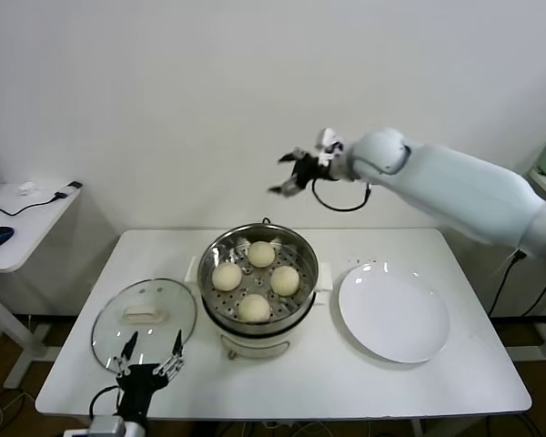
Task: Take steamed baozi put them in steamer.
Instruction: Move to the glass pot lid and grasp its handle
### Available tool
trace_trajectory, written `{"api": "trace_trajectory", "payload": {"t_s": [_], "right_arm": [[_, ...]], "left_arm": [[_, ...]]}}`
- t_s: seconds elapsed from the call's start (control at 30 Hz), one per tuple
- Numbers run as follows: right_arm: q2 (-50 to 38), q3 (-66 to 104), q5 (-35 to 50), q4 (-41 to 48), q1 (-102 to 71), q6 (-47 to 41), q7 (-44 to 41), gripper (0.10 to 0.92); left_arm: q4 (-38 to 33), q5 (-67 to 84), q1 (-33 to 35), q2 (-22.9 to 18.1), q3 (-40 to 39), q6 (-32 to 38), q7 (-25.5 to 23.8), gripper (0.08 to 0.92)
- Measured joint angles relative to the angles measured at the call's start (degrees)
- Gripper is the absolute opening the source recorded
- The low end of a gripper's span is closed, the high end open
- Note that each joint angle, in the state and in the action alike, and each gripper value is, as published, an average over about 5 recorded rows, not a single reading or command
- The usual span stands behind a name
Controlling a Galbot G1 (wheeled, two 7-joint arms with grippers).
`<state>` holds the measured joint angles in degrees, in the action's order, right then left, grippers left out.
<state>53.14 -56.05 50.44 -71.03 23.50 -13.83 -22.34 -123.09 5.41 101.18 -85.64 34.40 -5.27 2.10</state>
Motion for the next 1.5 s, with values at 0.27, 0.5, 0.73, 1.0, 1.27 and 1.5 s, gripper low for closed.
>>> {"api": "trace_trajectory", "payload": {"t_s": [0.27,0.5,0.73,1.0,1.27,1.5], "right_arm": [[-9.15,22.26,-3.8,-6.14,-19.95,1.44,10.6,0.823],[-11.85,43.87,-9.25,-11.4,-42.75,5.27,13.67,0.823],[-8.16,63.05,-14.9,-14.63,-64.93,11.31,14.28,0.823],[-0.46,76.77,-19.82,-15.33,-83.54,20.71,13.97,0.823],[6.67,82.65,-24.65,-15.86,-94.45,28.91,14.85,0.823],[9.72,83.21,-26.84,-17.2,-100.69,31.21,18.09,0.823]], "left_arm": [[-1.1,2.04,-1.82,0.59,1.58,-0.91,-2.43,0.823],[-0.51,2.75,-3.95,0.98,2.41,-0.31,-3.92,0.823],[0.85,0.54,-4.25,1.82,2.54,3.53,-4.24,0.823],[2.76,-6.64,-4.68,2.3,3.71,10.52,-1.47,0.823],[6.29,-23.02,-5.06,2.65,5.12,13.76,5.25,0.823],[12.0,-43.09,-5.37,5.39,5.7,13.42,12.08,0.823]]}}
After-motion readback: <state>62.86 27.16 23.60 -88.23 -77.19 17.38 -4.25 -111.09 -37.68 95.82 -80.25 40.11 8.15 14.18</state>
